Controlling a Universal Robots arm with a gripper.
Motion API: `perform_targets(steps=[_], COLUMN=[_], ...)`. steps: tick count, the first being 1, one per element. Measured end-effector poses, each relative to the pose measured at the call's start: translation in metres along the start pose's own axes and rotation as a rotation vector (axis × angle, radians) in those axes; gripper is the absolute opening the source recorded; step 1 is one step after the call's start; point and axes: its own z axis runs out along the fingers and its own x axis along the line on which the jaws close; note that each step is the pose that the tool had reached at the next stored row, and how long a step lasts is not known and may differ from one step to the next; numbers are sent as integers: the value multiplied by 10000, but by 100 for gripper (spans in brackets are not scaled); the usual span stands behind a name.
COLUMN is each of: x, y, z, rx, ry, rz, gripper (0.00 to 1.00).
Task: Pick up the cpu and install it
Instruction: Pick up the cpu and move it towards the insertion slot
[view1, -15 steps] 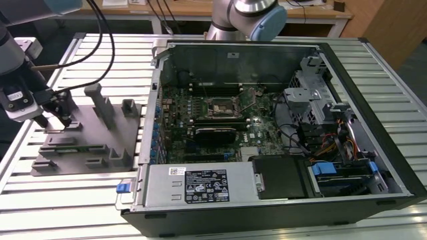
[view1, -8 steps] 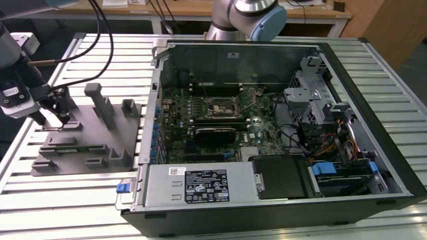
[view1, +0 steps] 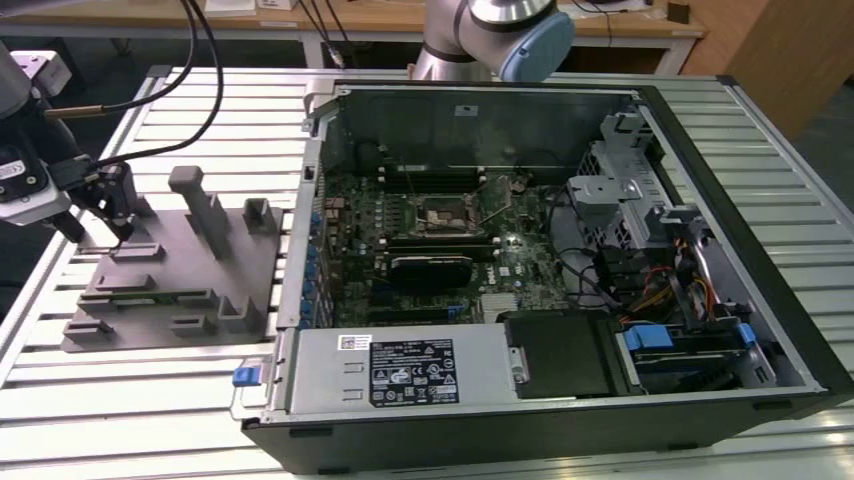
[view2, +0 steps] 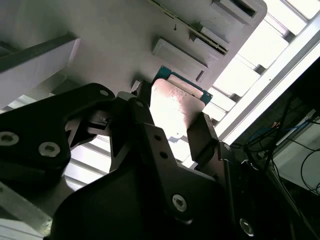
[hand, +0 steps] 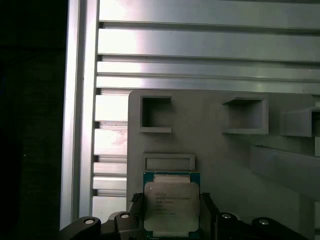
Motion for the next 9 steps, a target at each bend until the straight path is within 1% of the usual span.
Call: perform_targets(steps=[3, 6, 9], x=[0, 0, -1], y=[0, 1, 3], z=[-6, -45, -106], rx=[2, 1, 1], ry=[4, 1, 1], rz=[0, 0, 0], gripper=[53, 53, 53])
